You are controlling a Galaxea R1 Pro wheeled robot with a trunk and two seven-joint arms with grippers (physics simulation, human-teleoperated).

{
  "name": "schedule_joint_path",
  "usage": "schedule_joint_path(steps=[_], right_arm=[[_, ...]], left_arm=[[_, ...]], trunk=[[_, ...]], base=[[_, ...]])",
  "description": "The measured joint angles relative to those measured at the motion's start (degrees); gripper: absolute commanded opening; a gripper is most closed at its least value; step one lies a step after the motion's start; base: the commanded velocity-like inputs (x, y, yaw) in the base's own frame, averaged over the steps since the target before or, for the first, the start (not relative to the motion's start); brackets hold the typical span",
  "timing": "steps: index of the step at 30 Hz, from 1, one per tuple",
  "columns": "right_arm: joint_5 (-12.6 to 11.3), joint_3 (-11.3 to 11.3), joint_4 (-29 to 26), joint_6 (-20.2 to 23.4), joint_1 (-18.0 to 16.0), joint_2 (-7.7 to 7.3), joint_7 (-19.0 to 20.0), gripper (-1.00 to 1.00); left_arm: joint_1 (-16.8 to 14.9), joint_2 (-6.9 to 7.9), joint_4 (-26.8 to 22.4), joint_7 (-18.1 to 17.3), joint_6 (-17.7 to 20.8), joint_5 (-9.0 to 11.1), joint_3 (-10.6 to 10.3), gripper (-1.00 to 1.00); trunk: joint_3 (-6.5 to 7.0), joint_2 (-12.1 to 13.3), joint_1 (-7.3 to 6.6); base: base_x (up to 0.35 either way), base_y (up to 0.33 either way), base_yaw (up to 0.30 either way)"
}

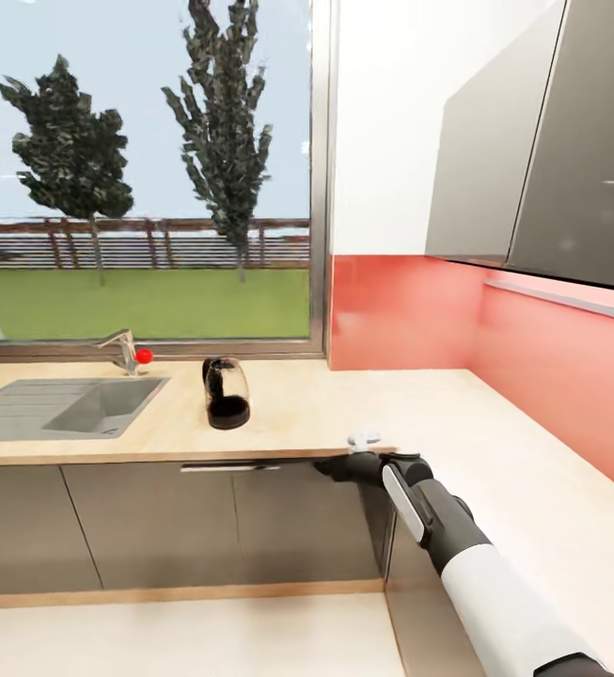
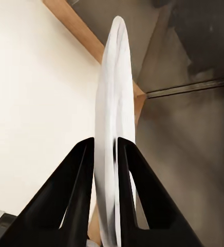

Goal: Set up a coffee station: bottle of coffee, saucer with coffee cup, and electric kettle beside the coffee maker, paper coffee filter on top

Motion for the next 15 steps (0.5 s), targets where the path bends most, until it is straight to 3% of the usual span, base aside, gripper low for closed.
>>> schedule_joint_path(steps=[9,15], right_arm=[[0.0,0.0,0.01,-0.01,0.0,0.0,-0.01,1.0],[-0.06,0.01,0.0,-0.02,0.01,-0.01,-0.02,1.0]], left_arm=[[0.02,0.0,0.29,-0.02,-0.05,0.05,-0.06,-1.0],[0.0,0.0,0.3,-0.03,-0.1,0.0,0.03,-1.0]], trunk=[[0.27,-0.01,0.0],[0.45,0.0,-0.02]], base=[[0.01,0.003,0.264],[0.135,0.182,0.264]])
